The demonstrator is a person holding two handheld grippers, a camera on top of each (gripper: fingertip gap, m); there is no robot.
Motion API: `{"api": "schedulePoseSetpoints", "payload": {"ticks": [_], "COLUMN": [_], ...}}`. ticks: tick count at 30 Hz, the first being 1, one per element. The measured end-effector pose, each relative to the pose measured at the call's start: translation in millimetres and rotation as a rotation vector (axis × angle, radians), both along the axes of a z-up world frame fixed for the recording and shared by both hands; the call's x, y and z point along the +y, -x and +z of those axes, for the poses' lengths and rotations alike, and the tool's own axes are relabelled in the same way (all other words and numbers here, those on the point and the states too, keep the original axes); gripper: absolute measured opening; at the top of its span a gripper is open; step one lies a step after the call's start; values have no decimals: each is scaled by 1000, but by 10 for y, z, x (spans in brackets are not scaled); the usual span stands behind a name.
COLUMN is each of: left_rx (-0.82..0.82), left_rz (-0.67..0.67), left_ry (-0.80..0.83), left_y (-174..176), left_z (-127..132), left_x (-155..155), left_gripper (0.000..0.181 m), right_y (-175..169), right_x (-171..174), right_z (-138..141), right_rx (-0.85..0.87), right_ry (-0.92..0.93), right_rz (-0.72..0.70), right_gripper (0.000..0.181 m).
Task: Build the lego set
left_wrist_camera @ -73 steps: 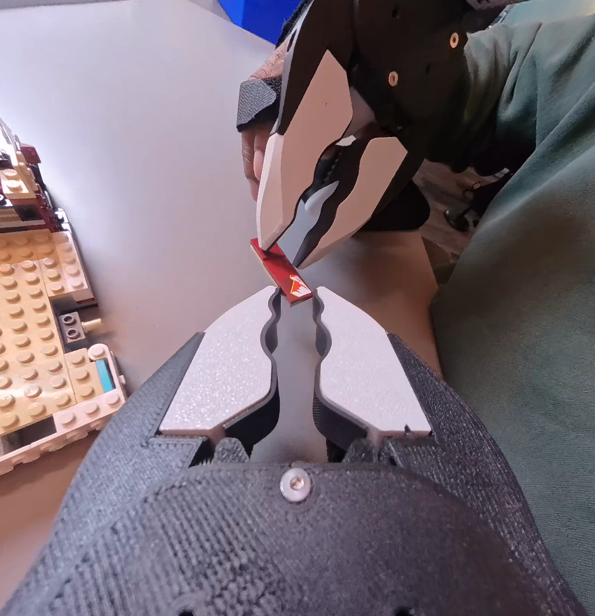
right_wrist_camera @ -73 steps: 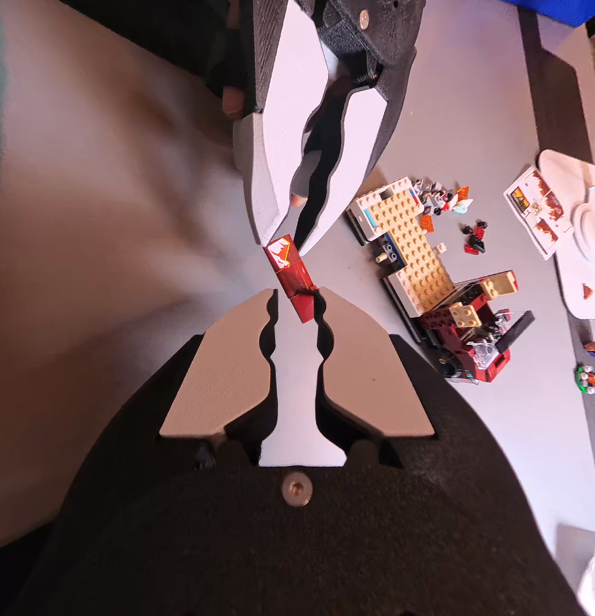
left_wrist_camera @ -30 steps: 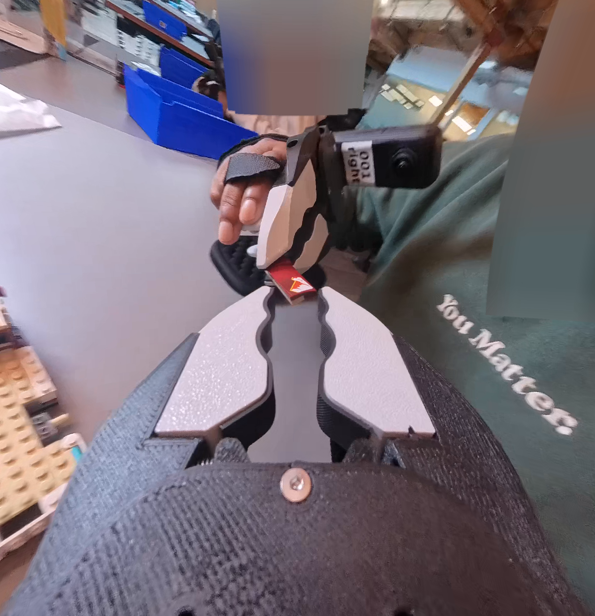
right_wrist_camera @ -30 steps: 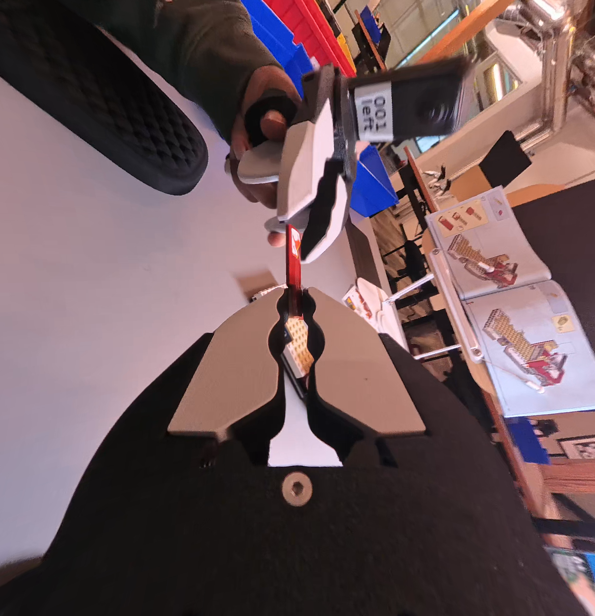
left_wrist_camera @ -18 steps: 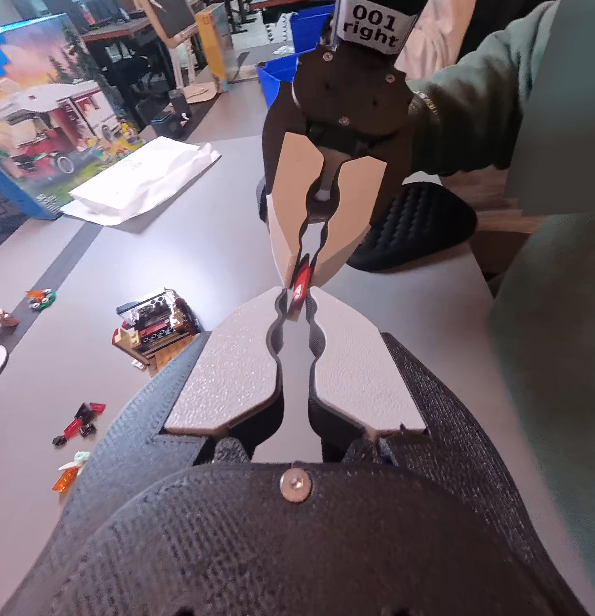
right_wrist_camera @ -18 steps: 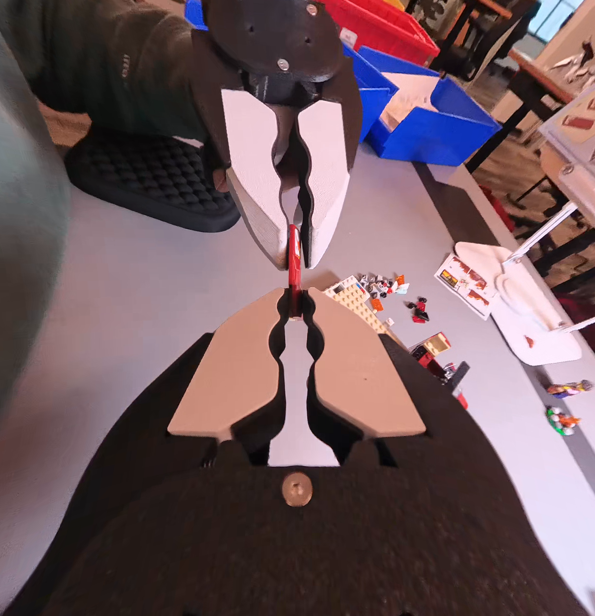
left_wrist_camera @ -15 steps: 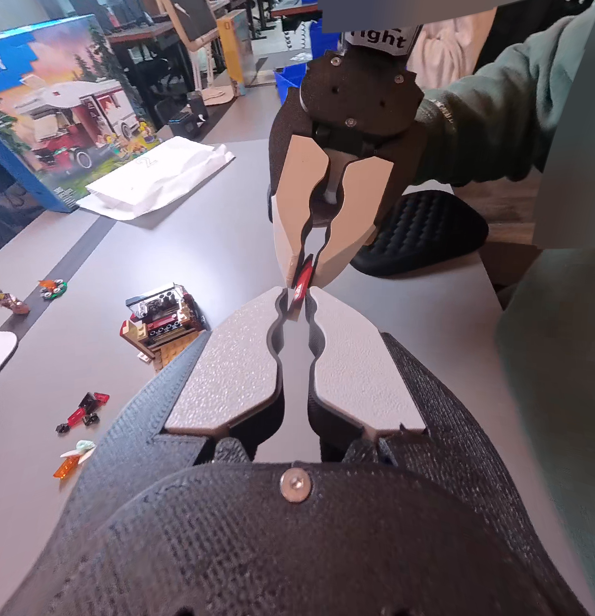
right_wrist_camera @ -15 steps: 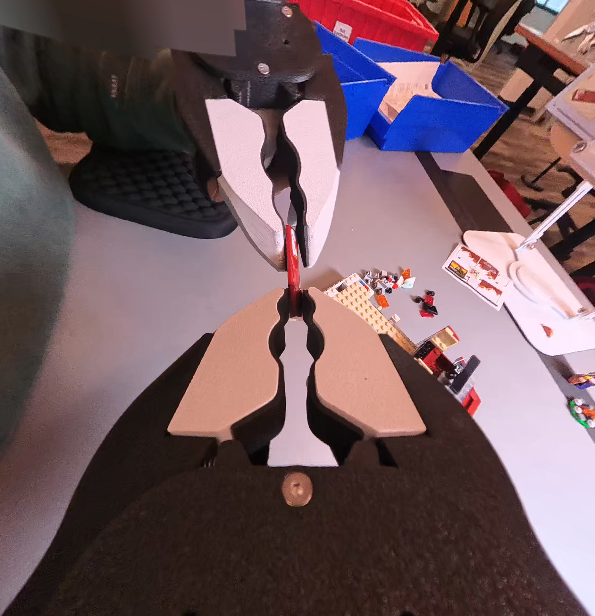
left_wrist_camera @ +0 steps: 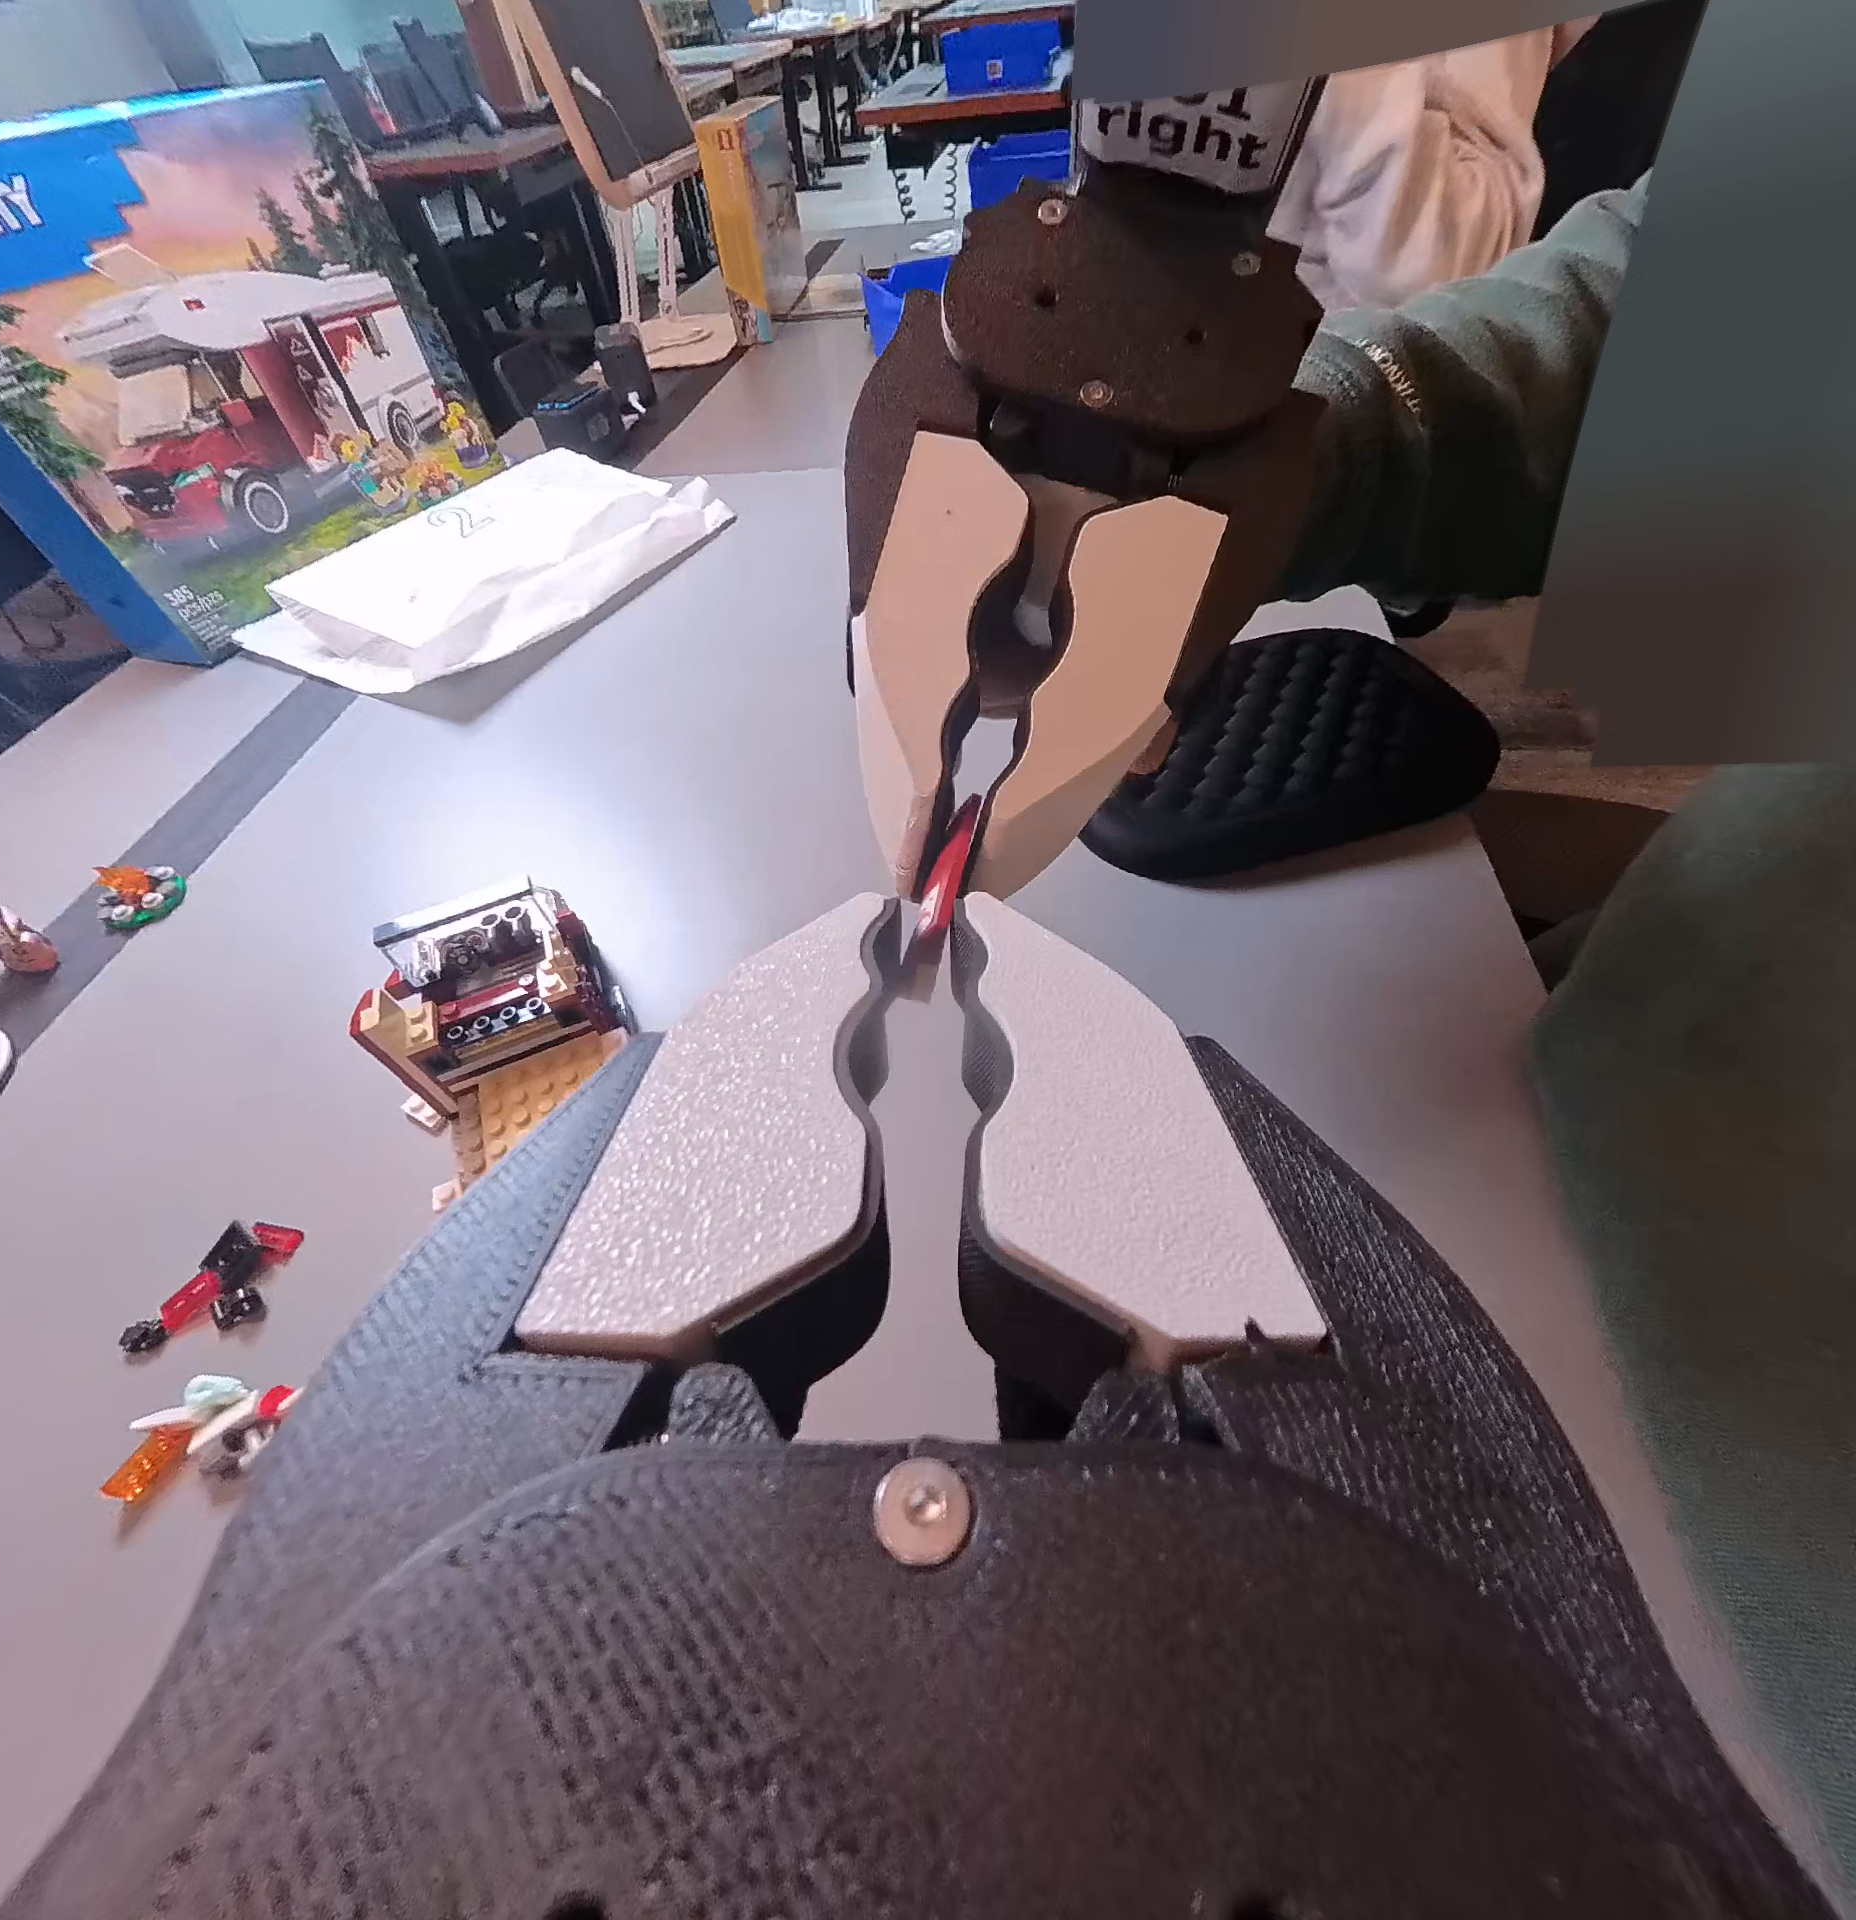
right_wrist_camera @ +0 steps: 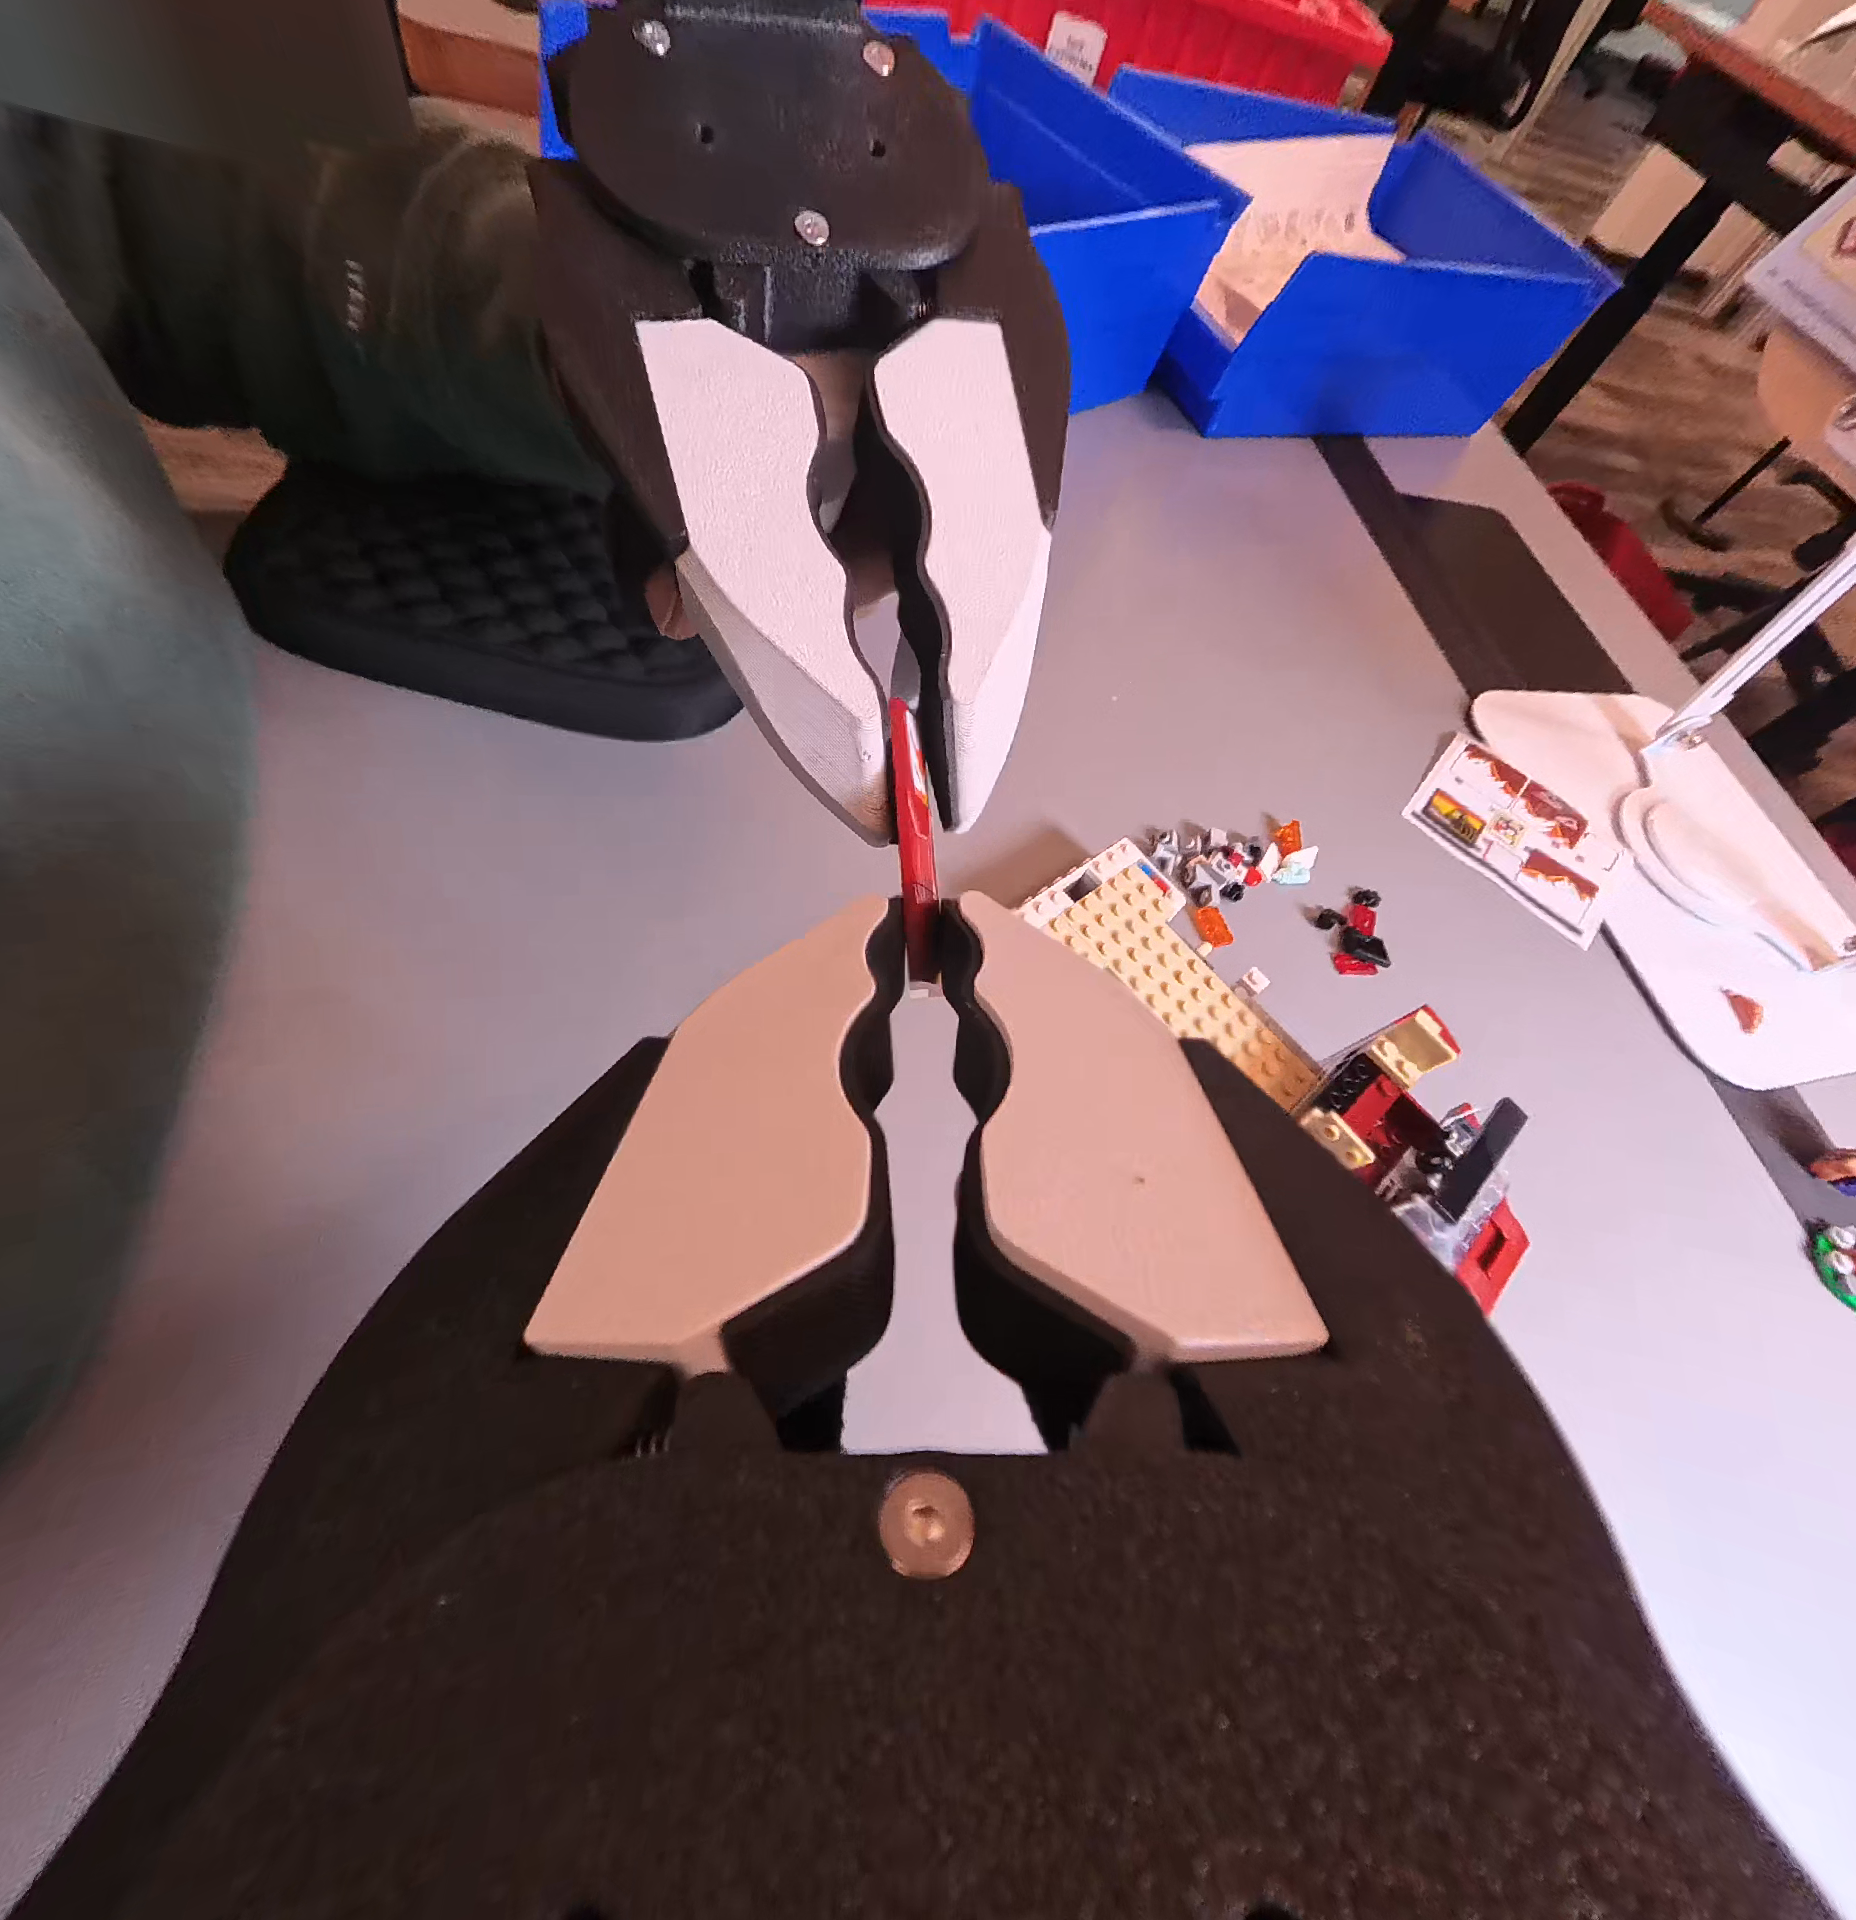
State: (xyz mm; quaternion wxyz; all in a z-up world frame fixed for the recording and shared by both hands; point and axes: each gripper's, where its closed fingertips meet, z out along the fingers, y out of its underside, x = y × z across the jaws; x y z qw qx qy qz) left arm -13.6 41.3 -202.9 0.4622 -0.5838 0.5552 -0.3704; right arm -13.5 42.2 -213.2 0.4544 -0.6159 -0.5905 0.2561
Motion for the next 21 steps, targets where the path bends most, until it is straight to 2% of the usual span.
{"api": "schedulePoseSetpoints", "payload": {"ticks": [5, 8, 18, 21], "left_rx": [-68, -84, -120, -143], "left_rz": [-46, -60, -127, -119], "left_ry": [-3, 3, -59, -129], "left_y": [27, 51, 85, 101], "left_z": [10, 16, 86, 138], "left_x": [-43, -58, -168, -193], "left_gripper": [6, 6, 6, 18], "right_y": [-1, 9, 46, 46], "right_x": [-25, -32, -153, -180], "right_z": [65, 79, 140, 121], "right_rx": [28, 50, 57, 30], "right_ry": [-72, -63, -37, -34], "right_rz": [15, 19, 84, 89], "right_gripper": [17, 9, 6, 6]}}
